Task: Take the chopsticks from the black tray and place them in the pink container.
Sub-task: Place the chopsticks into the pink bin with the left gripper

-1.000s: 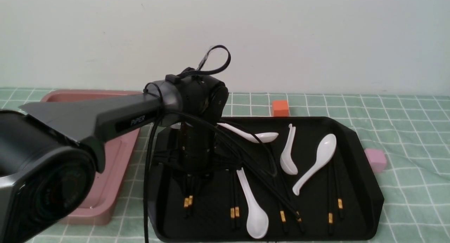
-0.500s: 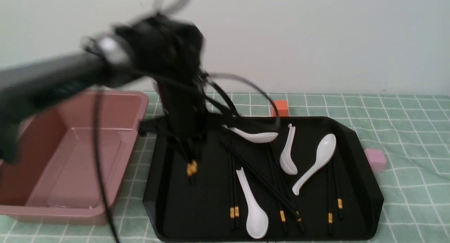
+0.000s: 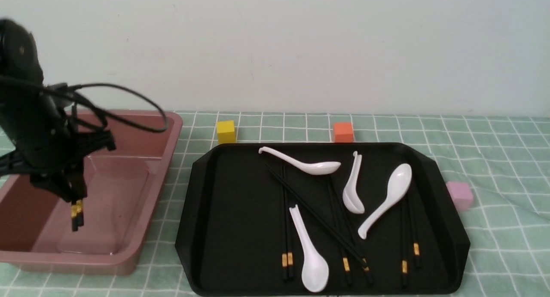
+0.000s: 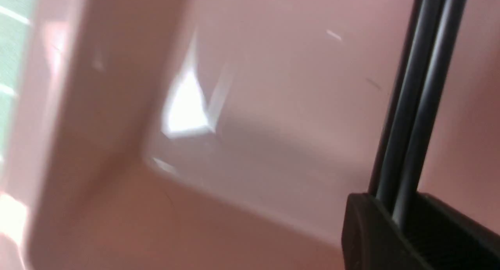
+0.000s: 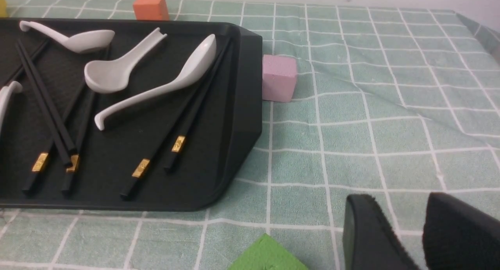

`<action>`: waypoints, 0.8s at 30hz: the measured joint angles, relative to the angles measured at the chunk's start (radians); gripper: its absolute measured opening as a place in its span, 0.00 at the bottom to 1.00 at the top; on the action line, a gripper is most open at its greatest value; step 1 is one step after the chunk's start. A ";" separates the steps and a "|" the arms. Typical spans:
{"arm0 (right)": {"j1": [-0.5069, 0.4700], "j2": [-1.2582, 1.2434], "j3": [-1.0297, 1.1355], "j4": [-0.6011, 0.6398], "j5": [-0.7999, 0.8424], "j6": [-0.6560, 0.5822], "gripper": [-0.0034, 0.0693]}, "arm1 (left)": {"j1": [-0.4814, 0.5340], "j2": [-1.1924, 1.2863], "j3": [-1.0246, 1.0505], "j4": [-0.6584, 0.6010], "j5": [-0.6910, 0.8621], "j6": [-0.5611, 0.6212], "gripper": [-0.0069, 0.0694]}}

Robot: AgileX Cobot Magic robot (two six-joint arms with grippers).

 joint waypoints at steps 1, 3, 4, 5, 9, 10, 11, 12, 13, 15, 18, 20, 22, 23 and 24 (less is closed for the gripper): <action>0.000 0.000 0.000 0.000 0.000 0.000 0.38 | 0.003 0.003 0.019 0.017 -0.036 0.000 0.24; 0.000 0.000 0.000 0.000 0.000 0.000 0.38 | 0.006 0.018 0.037 0.045 -0.087 0.000 0.25; 0.000 0.000 0.000 0.000 0.000 0.000 0.38 | 0.006 0.024 0.039 0.051 -0.097 0.000 0.26; 0.000 0.000 0.000 0.000 0.000 0.000 0.38 | 0.006 0.032 0.042 0.054 -0.104 0.000 0.28; 0.000 0.000 0.000 0.000 0.000 0.000 0.38 | 0.006 0.052 0.043 0.048 -0.106 0.000 0.42; 0.000 0.000 0.000 0.000 0.000 0.000 0.38 | 0.006 0.052 0.043 0.037 -0.095 0.000 0.46; 0.000 0.000 0.000 0.000 0.000 0.000 0.38 | 0.005 0.046 0.043 0.020 -0.078 0.004 0.49; 0.000 0.000 0.000 0.000 0.000 0.000 0.38 | 0.003 0.037 0.043 0.011 -0.066 0.007 0.51; 0.000 0.000 0.000 0.000 0.000 0.000 0.38 | -0.001 0.025 0.043 0.005 -0.057 0.012 0.52; 0.000 0.000 0.000 0.000 0.000 0.000 0.38 | -0.014 -0.024 0.043 -0.001 -0.034 0.033 0.51; 0.000 0.000 0.000 0.000 0.000 0.000 0.38 | -0.036 -0.101 0.048 -0.014 0.022 0.067 0.38; 0.000 0.000 0.000 0.000 0.000 0.000 0.38 | -0.054 -0.154 0.077 -0.020 0.039 0.082 0.28; 0.000 0.000 0.000 0.000 0.000 0.000 0.38 | -0.080 -0.233 0.147 -0.026 0.024 0.103 0.16; 0.000 0.000 0.000 0.000 0.000 0.000 0.38 | -0.096 -0.284 0.200 -0.035 -0.002 0.110 0.10; 0.000 0.000 0.000 0.000 0.000 0.000 0.38 | -0.111 -0.340 0.261 -0.050 -0.035 0.117 0.07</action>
